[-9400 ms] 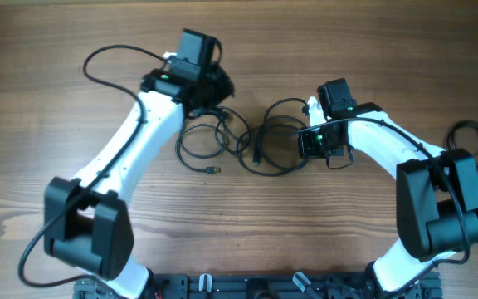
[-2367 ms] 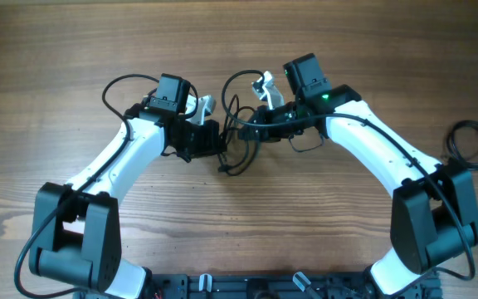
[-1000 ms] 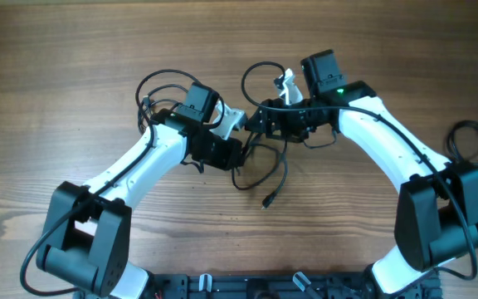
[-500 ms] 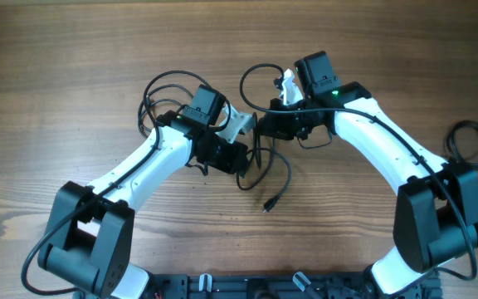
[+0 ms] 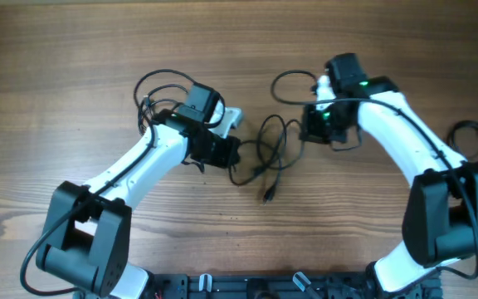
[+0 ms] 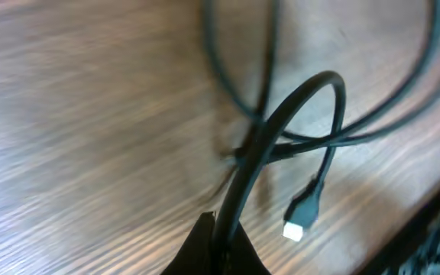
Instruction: Untangle cables
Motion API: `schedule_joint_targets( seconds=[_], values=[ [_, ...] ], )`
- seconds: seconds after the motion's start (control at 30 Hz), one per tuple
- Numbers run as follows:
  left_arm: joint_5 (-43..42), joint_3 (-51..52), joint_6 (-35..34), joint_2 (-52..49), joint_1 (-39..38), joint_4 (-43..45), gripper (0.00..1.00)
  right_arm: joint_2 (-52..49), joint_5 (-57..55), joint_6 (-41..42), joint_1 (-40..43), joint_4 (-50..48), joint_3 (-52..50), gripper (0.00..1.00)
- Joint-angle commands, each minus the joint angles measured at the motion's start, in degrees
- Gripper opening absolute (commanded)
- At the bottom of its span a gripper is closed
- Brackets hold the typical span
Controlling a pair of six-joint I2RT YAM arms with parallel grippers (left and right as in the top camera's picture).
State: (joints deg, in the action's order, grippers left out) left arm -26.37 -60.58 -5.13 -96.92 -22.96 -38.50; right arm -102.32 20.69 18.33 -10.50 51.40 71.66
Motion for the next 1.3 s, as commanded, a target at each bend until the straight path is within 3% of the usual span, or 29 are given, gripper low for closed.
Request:
schedule_joint_targets(
  seconds=[0.0, 0.1, 0.13, 0.17, 0.2, 0.27, 0.3, 0.5, 0.67, 0.7, 0.73, 0.77, 0.83, 0.9, 1.03, 1.27],
  values=[
    [1.29, 0.35, -6.54, -0.59, 3.89, 0.42, 0.04, 0.52, -3.28, -4.37, 3.78, 1.44, 0.04, 0.04],
    [-2.03, 0.35, -10.54, -0.59, 6.73, 1.46, 0.04, 0.52, -3.02, -5.09, 5.31, 1.31, 0.04, 0.04],
    [-4.20, 0.35, -10.80, -0.59, 7.39, 2.05, 0.09, 0.52, -2.60, -5.11, 5.29, 0.94, 0.04, 0.04],
    [-6.32, 0.35, -10.82, -0.59, 7.85, 3.08, 0.25, 0.52, -0.96, -5.09, 5.22, 0.26, 0.04, 0.04],
    [-6.62, 0.35, -11.15, -0.59, 7.96, 3.65, 0.51, 0.52, 0.52, -5.09, 5.22, -0.17, 0.04, 0.04],
    [-6.60, 0.35, -12.96, -0.59, 7.98, 4.48, 0.80, 0.52, 4.33, -5.11, 5.22, -1.07, 0.04, 0.04],
    [-6.62, 0.35, -13.42, -0.59, 7.98, 4.76, 1.00, 0.52, 5.44, -5.27, 5.22, -1.22, 0.04, 0.04],
    [-10.19, 0.35, -15.47, -0.59, 8.52, 6.56, 1.00, 0.52, 9.81, -8.98, 5.22, -0.72, -0.04, 0.06],
    [-39.98, 0.35, -12.41, -0.59, 11.39, 16.57, 1.00, 0.52, 1.36, -9.20, 5.22, -0.57, -0.07, 0.09],
    [-46.07, 0.35, -12.46, -0.59, 11.98, 19.93, 1.00, 0.52, -0.83, -9.16, 5.22, -0.52, -0.04, 0.11],
    [-50.01, 0.35, -12.48, -0.59, 12.31, 22.69, 1.00, 0.52, -4.04, -9.09, 5.22, -0.52, -0.07, 0.20],
    [-50.27, 0.35, -12.48, -0.59, 12.33, 23.37, 1.00, 0.52, -6.23, -8.35, 5.22, -0.52, -0.07, 0.37],
    [-48.83, 0.37, -12.48, -0.59, 12.28, 22.45, 1.00, 0.52, -10.32, -5.51, 5.22, -0.57, -0.07, 0.54],
    [-45.88, 0.37, -12.48, -0.59, 12.07, 20.06, 1.00, 0.52, -11.10, -4.74, 5.22, -0.83, -0.07, 0.77],
    [-41.33, 0.37, -12.50, -0.59, 11.82, 17.59, 1.00, 0.52, -10.69, -2.69, 5.22, -0.85, -0.07, 0.88],
    [-38.97, 0.37, -12.48, -0.59, 11.82, 16.81, 1.00, 0.52, 1.75, -7.15, 5.22, 4.13, -0.07, 0.92]
  ],
)
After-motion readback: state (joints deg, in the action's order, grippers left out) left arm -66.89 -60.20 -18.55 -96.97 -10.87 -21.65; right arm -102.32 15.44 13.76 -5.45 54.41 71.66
